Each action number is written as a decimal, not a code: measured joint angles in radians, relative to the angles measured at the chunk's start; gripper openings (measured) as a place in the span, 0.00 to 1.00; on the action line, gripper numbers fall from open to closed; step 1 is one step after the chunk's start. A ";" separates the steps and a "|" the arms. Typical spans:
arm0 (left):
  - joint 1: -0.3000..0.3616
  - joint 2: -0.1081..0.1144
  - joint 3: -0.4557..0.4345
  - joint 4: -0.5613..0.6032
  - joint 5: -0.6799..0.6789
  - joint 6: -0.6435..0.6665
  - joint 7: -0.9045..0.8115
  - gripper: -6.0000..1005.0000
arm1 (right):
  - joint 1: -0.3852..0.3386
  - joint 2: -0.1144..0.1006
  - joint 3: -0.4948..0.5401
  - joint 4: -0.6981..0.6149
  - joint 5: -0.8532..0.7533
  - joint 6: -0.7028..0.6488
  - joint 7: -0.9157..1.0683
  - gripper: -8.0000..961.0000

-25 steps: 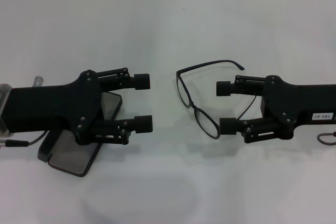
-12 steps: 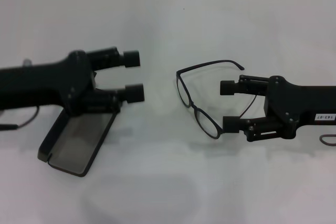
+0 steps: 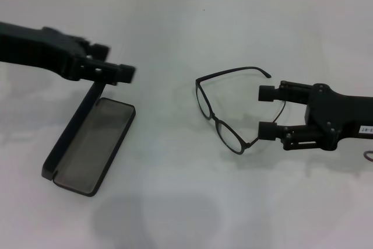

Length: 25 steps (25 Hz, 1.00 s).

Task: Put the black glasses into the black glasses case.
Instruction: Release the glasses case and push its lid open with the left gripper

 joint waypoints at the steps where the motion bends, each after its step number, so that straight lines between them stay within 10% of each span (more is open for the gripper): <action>1: -0.004 -0.007 0.007 0.023 0.053 -0.007 -0.029 0.84 | -0.005 0.000 0.006 0.001 0.000 0.000 -0.003 0.92; 12: 0.011 -0.017 0.348 0.069 0.499 -0.127 -0.239 0.84 | -0.039 0.002 0.050 0.012 0.001 -0.006 -0.040 0.92; 25: 0.005 -0.018 0.544 0.008 0.638 -0.210 -0.338 0.83 | -0.048 0.002 0.052 0.042 0.013 -0.009 -0.069 0.92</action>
